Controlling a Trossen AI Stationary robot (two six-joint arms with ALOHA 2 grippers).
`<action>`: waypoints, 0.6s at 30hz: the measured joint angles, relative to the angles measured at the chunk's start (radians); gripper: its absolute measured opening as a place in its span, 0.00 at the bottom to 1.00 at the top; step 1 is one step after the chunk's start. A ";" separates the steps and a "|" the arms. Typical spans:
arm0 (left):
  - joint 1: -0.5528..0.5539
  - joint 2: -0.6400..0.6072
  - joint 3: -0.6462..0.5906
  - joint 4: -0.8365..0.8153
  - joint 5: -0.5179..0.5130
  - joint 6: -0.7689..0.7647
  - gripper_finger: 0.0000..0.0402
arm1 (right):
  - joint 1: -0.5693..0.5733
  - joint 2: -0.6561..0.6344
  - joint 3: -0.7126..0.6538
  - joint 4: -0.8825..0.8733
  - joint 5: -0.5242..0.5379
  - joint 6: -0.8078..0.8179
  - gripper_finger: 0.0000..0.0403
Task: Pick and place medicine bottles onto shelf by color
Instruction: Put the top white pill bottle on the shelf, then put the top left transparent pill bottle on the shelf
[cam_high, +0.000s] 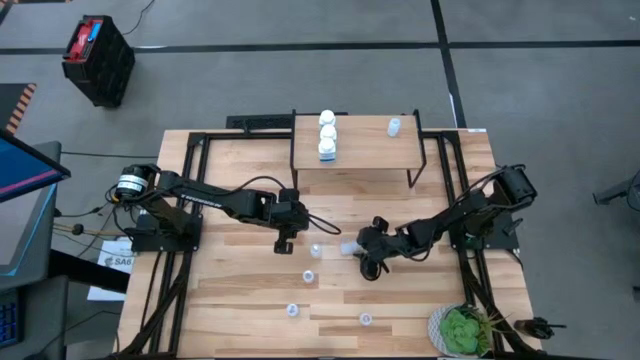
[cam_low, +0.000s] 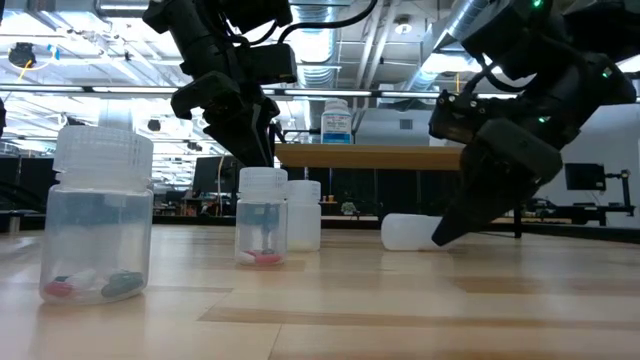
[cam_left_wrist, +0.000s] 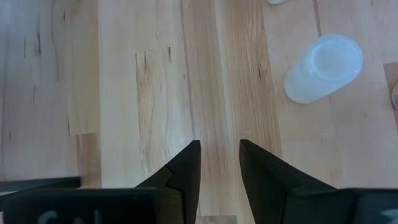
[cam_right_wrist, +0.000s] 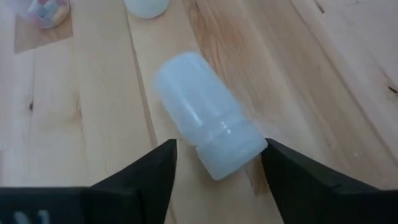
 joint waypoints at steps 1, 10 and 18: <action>0.000 0.000 0.000 0.000 0.000 0.000 0.24 | 0.000 0.000 0.000 -0.001 0.000 0.000 0.60; 0.000 0.000 0.000 0.000 0.000 0.000 0.24 | 0.006 -0.001 0.000 -0.001 -0.030 -0.004 0.37; 0.000 0.000 0.000 0.000 0.000 -0.001 0.24 | 0.007 -0.001 0.000 -0.002 -0.057 -0.003 0.25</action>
